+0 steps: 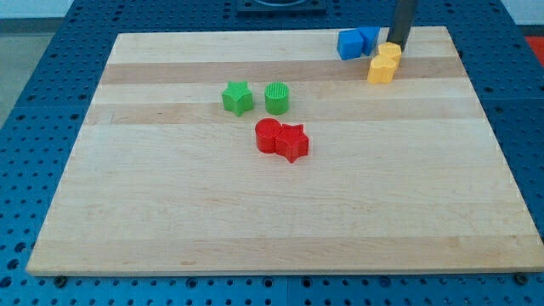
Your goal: Separate the blue blocks
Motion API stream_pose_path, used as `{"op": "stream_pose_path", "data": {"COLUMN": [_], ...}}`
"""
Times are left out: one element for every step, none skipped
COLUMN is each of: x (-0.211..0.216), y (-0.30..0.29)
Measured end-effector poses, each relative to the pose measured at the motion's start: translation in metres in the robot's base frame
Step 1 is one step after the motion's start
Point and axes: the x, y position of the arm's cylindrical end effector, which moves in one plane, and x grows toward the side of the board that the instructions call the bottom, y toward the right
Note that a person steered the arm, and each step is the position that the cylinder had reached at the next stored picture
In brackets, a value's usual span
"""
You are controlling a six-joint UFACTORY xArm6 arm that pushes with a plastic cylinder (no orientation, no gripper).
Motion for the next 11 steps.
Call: {"op": "stream_pose_path", "data": {"x": [-0.015, -0.021, -0.021, -0.021, -0.013, 0.001, 0.003, 0.003, 0.003, -0.027, -0.055], "y": [0.006, 0.006, -0.003, -0.045, -0.089, -0.123, -0.128, -0.111, -0.053, -0.02, -0.025]}}
